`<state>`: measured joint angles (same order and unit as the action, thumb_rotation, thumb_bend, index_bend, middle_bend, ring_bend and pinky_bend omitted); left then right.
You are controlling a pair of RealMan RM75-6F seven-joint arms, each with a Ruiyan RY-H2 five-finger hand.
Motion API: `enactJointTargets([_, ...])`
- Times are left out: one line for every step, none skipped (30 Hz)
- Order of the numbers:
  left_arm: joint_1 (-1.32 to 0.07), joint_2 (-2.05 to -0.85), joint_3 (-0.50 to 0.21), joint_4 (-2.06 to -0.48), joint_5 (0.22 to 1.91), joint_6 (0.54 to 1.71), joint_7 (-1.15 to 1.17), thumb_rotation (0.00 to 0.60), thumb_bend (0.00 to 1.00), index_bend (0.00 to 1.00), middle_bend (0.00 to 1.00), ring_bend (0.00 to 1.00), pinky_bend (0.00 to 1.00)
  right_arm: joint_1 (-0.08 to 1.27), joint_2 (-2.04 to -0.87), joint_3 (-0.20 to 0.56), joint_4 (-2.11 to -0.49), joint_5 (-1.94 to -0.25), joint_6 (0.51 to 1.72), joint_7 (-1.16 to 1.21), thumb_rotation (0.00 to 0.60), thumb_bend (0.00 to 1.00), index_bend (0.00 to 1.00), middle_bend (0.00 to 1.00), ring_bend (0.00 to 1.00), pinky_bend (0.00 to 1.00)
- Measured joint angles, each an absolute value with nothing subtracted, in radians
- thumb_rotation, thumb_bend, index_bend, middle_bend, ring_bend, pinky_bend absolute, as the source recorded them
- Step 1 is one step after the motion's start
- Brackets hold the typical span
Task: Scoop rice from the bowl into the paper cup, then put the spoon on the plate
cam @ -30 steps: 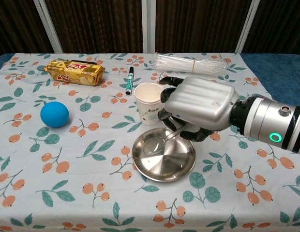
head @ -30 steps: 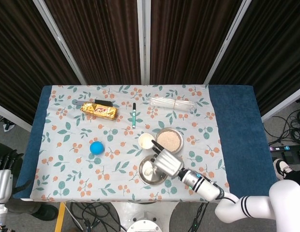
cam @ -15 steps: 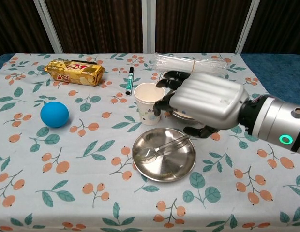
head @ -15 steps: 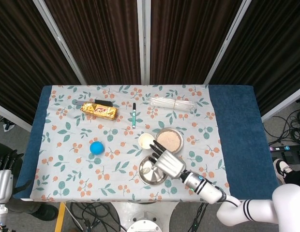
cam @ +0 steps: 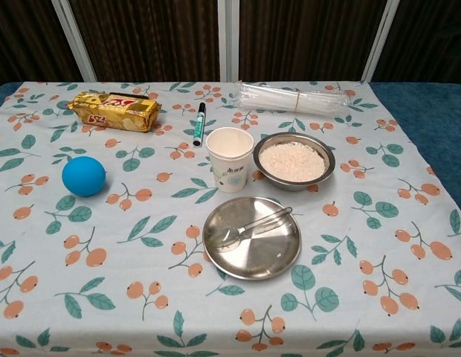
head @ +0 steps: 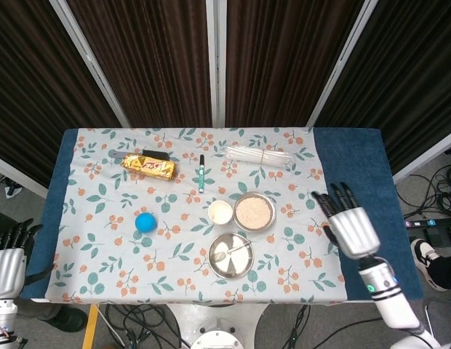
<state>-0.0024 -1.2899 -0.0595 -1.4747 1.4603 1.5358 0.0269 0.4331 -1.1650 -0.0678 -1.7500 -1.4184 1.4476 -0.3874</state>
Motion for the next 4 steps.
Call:
enactJointTargets([-0.005, -1.29, -0.061, -1.477, 1.461, 1.535, 0.029, 0.6, 0.13, 0.24, 0.21, 0.13, 0.15, 0.405, -1.152, -0.075, -1.753, -1.417, 1.47, -0.358, 0.6, 0.28, 0.02, 0.13, 0.0, 0.0])
enactJointTargets([-0.008, -1.29, -0.063, -1.48, 1.463, 1.534, 0.033, 0.6, 0.13, 0.24, 0.21, 0.13, 0.15, 0.378, -1.141, -0.083, -1.755, -1.418, 1.492, -0.329, 0.6, 0.28, 0.02, 0.13, 0.0, 0.0])
enactJointTargets([-0.01, -1.291, -0.064, -1.482, 1.464, 1.534, 0.036, 0.6, 0.13, 0.24, 0.21, 0.13, 0.15, 0.345, -1.128, -0.092, -1.755, -1.421, 1.52, -0.29, 0.6, 0.28, 0.02, 0.13, 0.0, 0.0])
enactJointTargets([-0.012, -1.292, -0.064, -1.485, 1.466, 1.534, 0.039, 0.6, 0.13, 0.24, 0.21, 0.13, 0.15, 0.321, -1.12, -0.099, -1.753, -1.426, 1.541, -0.263, 0.6, 0.28, 0.02, 0.13, 0.0, 0.0])
